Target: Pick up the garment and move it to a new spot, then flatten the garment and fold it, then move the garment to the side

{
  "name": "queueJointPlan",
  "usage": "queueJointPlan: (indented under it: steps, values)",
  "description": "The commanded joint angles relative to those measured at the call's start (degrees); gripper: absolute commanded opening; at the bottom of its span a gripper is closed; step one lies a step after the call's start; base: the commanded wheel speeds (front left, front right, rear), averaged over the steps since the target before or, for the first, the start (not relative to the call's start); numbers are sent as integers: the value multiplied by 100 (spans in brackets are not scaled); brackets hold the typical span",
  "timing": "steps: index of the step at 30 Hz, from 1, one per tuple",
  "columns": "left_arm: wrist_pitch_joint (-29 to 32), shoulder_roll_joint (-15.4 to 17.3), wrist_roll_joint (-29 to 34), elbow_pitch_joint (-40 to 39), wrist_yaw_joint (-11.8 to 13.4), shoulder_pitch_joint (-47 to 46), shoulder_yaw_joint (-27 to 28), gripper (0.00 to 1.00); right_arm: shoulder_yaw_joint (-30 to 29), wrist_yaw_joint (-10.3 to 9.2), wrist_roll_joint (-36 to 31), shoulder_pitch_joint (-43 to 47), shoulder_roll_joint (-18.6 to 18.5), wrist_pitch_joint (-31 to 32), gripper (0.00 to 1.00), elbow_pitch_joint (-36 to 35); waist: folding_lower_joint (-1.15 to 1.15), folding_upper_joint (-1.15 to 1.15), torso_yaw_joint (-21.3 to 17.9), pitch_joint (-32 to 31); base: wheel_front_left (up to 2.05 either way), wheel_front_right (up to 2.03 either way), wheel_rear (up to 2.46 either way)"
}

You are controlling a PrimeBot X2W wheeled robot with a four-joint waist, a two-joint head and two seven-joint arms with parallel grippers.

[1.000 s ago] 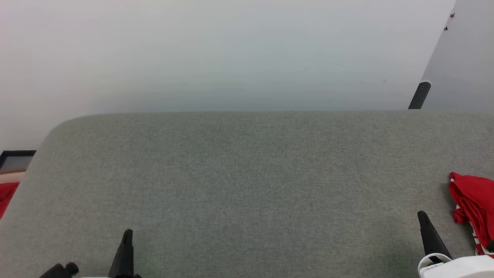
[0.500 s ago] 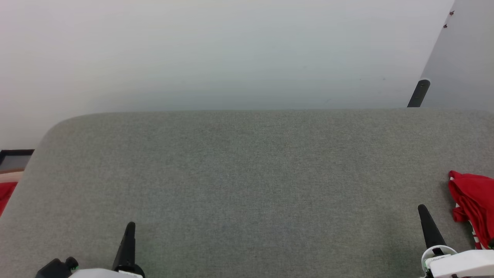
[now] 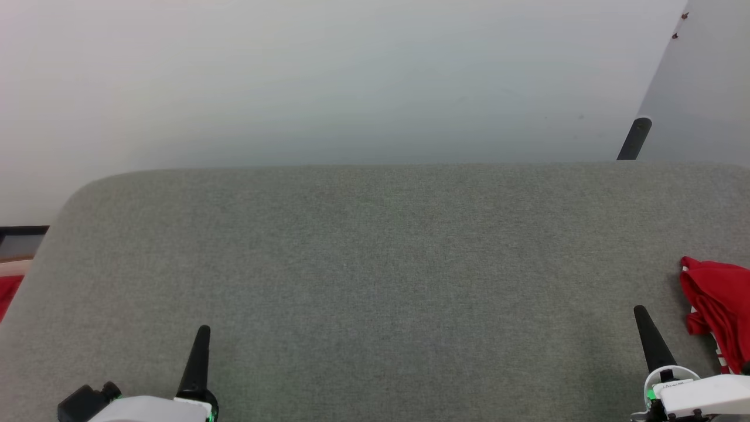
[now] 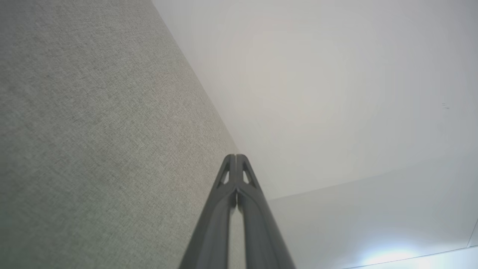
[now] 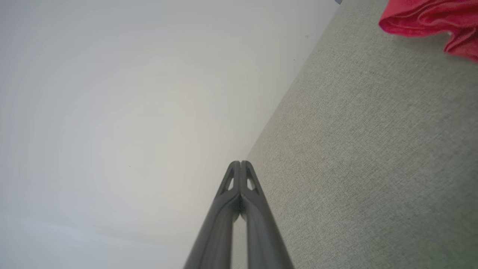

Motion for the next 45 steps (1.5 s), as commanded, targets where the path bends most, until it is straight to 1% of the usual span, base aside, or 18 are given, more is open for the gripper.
queueJointPlan:
  steps: [1,25,45]
  values:
    - [45,5,-188,-17,-27,-125,29,0,-27,-1,174,-138,11,30,0,-16,0,0,-4,6,0,0,0]
    - [344,-86,-1245,140,-53,-399,87,0,-100,0,1188,-292,83,206,0,132,0,0,-41,63,0,0,0]
    - [572,-152,-2012,253,-74,-601,130,0,-145,0,1940,-425,142,332,0,243,0,0,-73,114,0,0,0]
